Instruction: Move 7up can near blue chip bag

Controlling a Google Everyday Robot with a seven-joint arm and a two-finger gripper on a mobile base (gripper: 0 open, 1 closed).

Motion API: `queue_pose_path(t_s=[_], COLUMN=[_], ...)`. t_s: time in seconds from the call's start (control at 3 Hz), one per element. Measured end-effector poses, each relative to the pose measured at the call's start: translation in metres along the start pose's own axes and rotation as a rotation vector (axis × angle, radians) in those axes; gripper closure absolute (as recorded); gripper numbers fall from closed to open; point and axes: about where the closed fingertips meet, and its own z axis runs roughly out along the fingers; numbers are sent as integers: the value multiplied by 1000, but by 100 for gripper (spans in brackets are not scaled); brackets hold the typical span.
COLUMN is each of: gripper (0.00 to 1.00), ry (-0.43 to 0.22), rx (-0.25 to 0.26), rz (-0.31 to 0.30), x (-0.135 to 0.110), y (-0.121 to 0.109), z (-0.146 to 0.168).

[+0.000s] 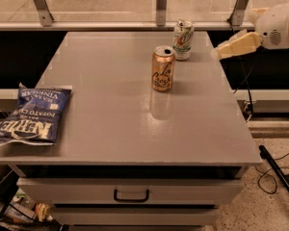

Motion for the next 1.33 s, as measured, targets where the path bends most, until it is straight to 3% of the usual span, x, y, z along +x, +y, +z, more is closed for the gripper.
queue_pose_path(t_s=[0.33, 0.67, 1.33], gripper=[0, 0, 0], ry=[-74, -74, -129], rx=[-22, -23, -40], rz=[88, 88, 136], x=[9, 9, 15], y=[-11, -10, -17], z=[27, 27, 76])
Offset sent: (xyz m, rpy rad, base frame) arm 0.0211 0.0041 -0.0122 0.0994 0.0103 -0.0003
